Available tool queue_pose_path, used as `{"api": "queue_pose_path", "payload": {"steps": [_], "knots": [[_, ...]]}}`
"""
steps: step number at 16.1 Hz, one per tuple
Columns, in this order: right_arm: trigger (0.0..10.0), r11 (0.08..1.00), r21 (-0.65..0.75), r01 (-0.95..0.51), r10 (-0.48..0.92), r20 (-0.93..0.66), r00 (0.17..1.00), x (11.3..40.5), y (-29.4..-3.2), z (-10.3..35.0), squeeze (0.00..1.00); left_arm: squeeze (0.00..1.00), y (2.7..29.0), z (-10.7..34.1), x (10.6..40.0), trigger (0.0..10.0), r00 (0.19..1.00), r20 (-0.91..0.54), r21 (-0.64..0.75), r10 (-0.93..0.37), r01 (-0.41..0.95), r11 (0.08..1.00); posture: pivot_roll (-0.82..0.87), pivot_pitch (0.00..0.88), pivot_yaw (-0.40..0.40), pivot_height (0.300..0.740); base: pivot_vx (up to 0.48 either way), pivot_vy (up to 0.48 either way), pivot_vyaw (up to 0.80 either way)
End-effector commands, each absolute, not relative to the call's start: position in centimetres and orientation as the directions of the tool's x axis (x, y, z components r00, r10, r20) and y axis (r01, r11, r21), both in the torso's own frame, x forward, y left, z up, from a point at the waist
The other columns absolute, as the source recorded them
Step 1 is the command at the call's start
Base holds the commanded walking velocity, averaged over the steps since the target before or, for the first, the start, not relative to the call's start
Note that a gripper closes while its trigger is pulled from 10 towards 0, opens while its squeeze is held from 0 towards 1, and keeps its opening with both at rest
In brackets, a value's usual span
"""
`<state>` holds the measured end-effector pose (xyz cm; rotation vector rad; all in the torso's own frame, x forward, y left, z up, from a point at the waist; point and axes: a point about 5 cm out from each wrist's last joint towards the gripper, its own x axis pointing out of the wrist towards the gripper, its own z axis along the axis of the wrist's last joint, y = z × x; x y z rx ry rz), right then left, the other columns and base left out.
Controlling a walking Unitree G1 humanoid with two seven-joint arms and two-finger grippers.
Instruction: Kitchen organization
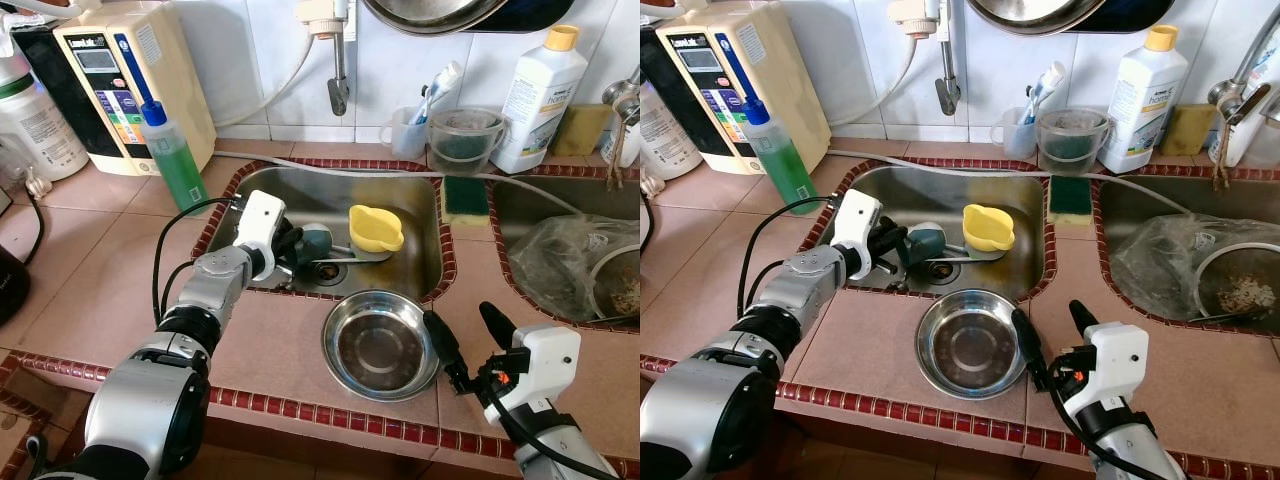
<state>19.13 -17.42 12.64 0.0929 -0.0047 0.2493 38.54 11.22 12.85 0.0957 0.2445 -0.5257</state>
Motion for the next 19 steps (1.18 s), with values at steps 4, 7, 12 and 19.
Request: {"api": "queue_pose_path", "payload": {"steps": [4,7,12,19], "knots": [[10.0,0.959,0.090,-0.268,0.267,0.027,0.963,19.4,-17.0,12.8,0.00,1.00,11.5,13.2,38.8,10.0,0.837,-0.255,0.021,-0.485,0.506,0.862,-0.29,0.035,0.130,0.740,0.000,0.000,0.00],[10.0,0.957,0.093,-0.273,0.271,0.033,0.962,19.6,-16.8,12.8,0.00,1.00,11.6,13.4,38.8,10.0,0.836,-0.245,0.017,-0.490,0.509,0.860,-0.27,0.036,0.127,0.740,0.000,0.000,0.00],[10.0,0.953,0.097,-0.287,0.284,0.045,0.958,20.3,-16.4,12.8,0.00,1.00,12.4,14.4,39.0,10.0,0.838,-0.201,0.019,-0.506,0.520,0.854,-0.24,0.037,0.120,0.740,0.000,0.000,0.00],[10.0,0.955,0.036,-0.294,0.291,0.063,0.955,22.5,-16.2,13.2,0.00,0.00,13.8,15.5,36.9,10.0,0.778,-0.085,0.108,-0.623,0.629,0.770,-0.19,0.035,0.088,0.740,0.000,0.000,0.00]]}}
